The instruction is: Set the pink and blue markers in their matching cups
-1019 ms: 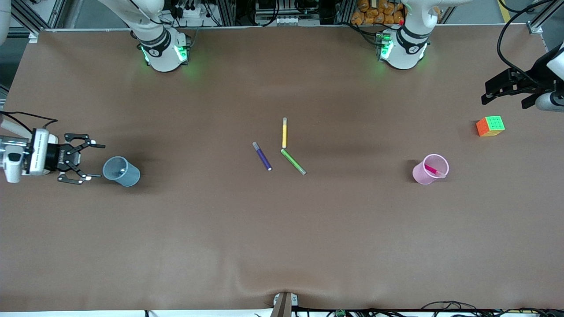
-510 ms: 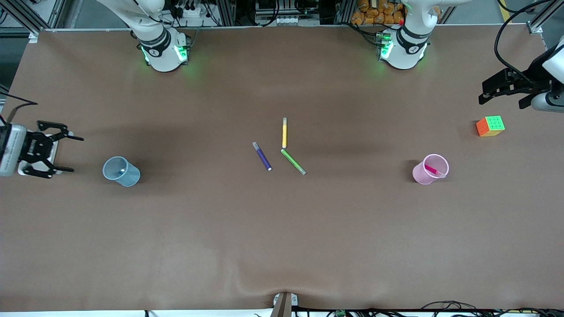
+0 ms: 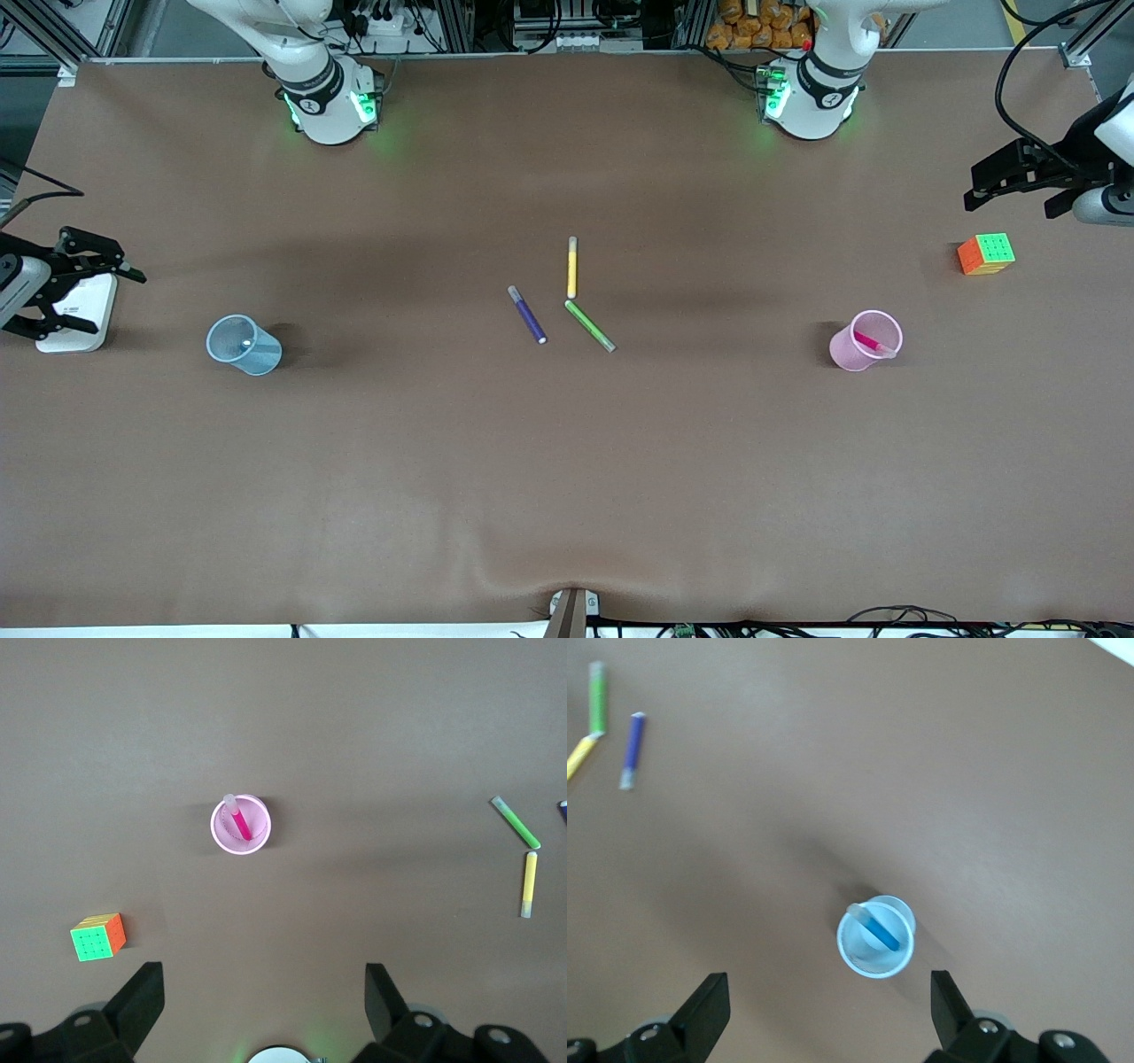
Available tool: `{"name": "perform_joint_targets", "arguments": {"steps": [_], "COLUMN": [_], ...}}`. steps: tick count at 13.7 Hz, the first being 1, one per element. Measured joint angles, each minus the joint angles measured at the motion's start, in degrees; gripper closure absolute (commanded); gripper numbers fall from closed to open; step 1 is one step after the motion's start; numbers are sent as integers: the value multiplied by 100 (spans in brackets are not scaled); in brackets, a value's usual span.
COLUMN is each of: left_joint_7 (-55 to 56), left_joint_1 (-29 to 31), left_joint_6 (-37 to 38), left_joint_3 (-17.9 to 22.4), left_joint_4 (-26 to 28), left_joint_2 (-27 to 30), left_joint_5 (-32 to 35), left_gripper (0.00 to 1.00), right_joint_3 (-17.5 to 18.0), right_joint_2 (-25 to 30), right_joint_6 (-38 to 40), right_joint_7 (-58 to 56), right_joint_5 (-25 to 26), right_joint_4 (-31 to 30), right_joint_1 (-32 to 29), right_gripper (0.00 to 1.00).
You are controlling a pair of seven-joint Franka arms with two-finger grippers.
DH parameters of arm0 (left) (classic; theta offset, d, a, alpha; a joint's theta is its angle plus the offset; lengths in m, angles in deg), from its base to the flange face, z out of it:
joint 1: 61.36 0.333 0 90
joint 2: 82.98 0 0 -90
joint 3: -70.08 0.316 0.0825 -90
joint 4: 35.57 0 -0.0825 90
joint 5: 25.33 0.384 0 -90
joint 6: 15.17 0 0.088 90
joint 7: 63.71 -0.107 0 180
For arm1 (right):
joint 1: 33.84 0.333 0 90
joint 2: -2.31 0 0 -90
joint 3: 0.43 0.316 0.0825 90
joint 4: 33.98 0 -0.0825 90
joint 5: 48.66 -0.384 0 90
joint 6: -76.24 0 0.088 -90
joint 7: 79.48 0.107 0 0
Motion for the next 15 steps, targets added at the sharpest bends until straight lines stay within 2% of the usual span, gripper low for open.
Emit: {"name": "perform_joint_targets", "arguments": {"steps": [2, 4, 5, 7, 9, 12, 15], "left_joint_7": [0, 0, 0, 0, 0, 0, 0], "left_joint_1": [3, 6, 7, 7, 8, 9, 2], "left_joint_6": [0, 0, 0, 0, 0, 0, 0], "left_joint_3": [1, 2, 2, 2, 4, 10, -5], "left_joint_4": [-3, -4, -5, -5, -5, -14, -49], "left_joint_2": [0, 0, 0, 0, 0, -1, 0], "left_joint_5": [0, 0, 0, 0, 0, 20, 227], "left_gripper": [0, 0, 0, 0, 0, 0, 0], "right_joint_3": [-183, -696, -831, -882, -704, -128, -47], "right_joint_2": [109, 203, 268, 402, 540, 760, 902], "right_joint_6": [-51, -50, -22, 233, 455, 716, 973], "right_joint_7": [883, 1614, 1953, 2677, 3315, 4276, 4620], "right_joint_5": [410, 560, 577, 590, 643, 1033, 1225], "right_joint_4": [-1, 0, 0, 0, 0, 0, 2], "right_joint_1": [412, 1053, 1194, 1192, 1005, 666, 645], "right_gripper": [0, 0, 0, 0, 0, 0, 0]}}
